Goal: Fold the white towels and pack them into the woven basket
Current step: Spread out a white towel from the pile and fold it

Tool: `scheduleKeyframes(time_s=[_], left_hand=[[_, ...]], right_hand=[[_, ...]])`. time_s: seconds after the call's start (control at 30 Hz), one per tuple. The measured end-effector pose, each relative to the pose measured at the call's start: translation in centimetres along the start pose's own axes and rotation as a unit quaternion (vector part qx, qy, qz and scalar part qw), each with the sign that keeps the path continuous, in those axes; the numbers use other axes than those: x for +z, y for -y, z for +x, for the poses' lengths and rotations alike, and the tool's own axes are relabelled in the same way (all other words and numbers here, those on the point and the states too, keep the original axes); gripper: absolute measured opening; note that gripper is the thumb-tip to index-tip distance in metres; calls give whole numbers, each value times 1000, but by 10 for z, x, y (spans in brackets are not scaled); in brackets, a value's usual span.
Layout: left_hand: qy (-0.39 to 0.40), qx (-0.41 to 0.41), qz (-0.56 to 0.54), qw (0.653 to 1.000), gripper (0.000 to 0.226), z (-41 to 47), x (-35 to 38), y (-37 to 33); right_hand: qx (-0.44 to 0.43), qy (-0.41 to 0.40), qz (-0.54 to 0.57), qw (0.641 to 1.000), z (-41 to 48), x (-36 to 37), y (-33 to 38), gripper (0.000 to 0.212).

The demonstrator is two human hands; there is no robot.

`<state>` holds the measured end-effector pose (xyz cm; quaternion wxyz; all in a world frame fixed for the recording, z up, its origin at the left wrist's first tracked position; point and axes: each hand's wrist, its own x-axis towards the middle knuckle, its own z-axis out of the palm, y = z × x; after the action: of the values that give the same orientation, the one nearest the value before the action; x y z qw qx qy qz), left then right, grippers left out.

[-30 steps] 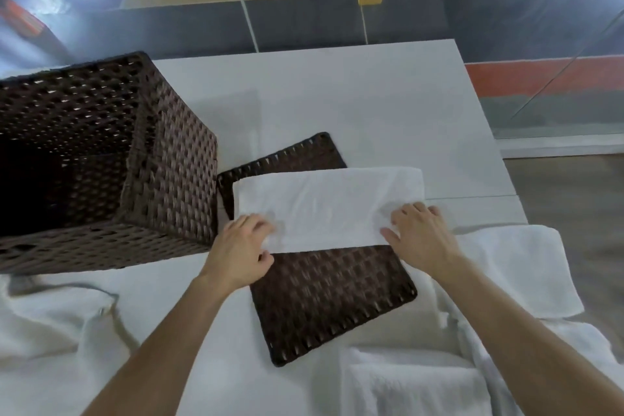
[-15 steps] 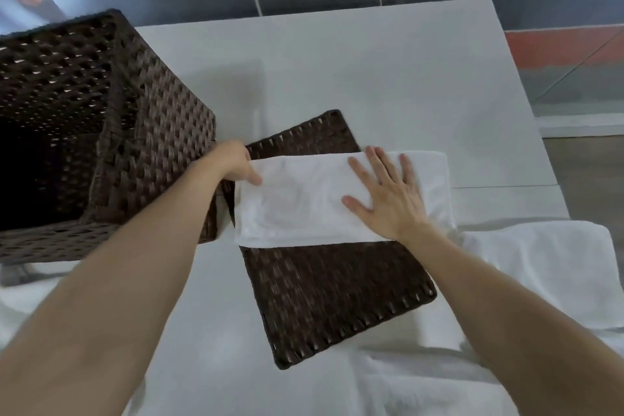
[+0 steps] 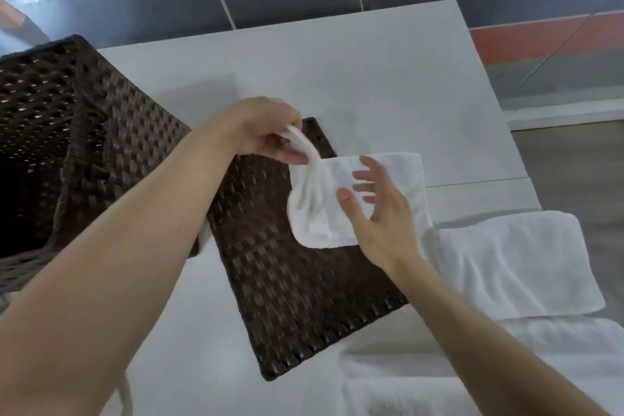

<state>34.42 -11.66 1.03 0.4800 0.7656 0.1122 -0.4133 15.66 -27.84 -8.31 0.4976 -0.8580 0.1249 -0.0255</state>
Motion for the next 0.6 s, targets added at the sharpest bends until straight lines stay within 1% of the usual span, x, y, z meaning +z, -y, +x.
scheduleKeyframes(time_s=[0.03, 0.07, 0.1, 0.13, 0.17, 0.2, 0.23, 0.27, 0.33, 0.4, 0.43, 0.47, 0.5, 0.53, 0.57, 0.6], left_hand=[[10, -3, -12, 1000, 12, 0, 16, -11], [23, -9, -18, 1000, 14, 1, 30, -19], [39, -10, -11, 999, 19, 1, 44, -26], [56, -12, 13, 998, 27, 2, 56, -31], [68, -9, 48, 996, 35, 5, 66, -34], [65, 3, 91, 994, 41, 10, 73, -36], [47, 22, 129, 990, 44, 17, 78, -35], [17, 45, 160, 986, 43, 26, 81, -32], [-60, 90, 224, 969, 39, 44, 82, -19], [-131, 102, 292, 942, 42, 58, 78, 4], [-149, 90, 312, 934, 52, 65, 75, 19], [-159, 69, 323, 931, 68, 71, 73, 34], [-157, 44, 320, 933, 88, 73, 74, 45], [-151, 24, 308, 939, 102, 76, 75, 57], [-143, 10, 289, 947, 109, 78, 77, 66], [-134, -3, 261, 956, 110, 79, 80, 73]], right_hand=[[53, 11, 30, 998, -5, -6, 19, 95], [108, 14, 40, 993, -5, -9, 31, 105], [155, 7, 34, 987, -1, -13, 34, 107], [185, -10, 20, 983, 3, -16, 31, 95], [194, -31, 3, 980, 8, -21, 24, 70], [197, -53, -14, 979, 12, -26, 13, 41], [207, -72, -26, 975, 16, -32, -1, 19], [220, -84, -27, 971, 19, -38, -15, 12], [241, -93, -34, 966, 24, -51, -34, 15], [253, -84, -68, 961, 29, -61, -47, 15], [255, -76, -93, 959, 31, -63, -52, 15], [251, -66, -122, 958, 35, -64, -57, 16], [245, -53, -150, 956, 38, -63, -63, 17], [239, -41, -174, 954, 41, -62, -69, 20], [235, -29, -191, 952, 44, -60, -73, 21], [228, -21, -202, 952, 47, -58, -78, 22]])
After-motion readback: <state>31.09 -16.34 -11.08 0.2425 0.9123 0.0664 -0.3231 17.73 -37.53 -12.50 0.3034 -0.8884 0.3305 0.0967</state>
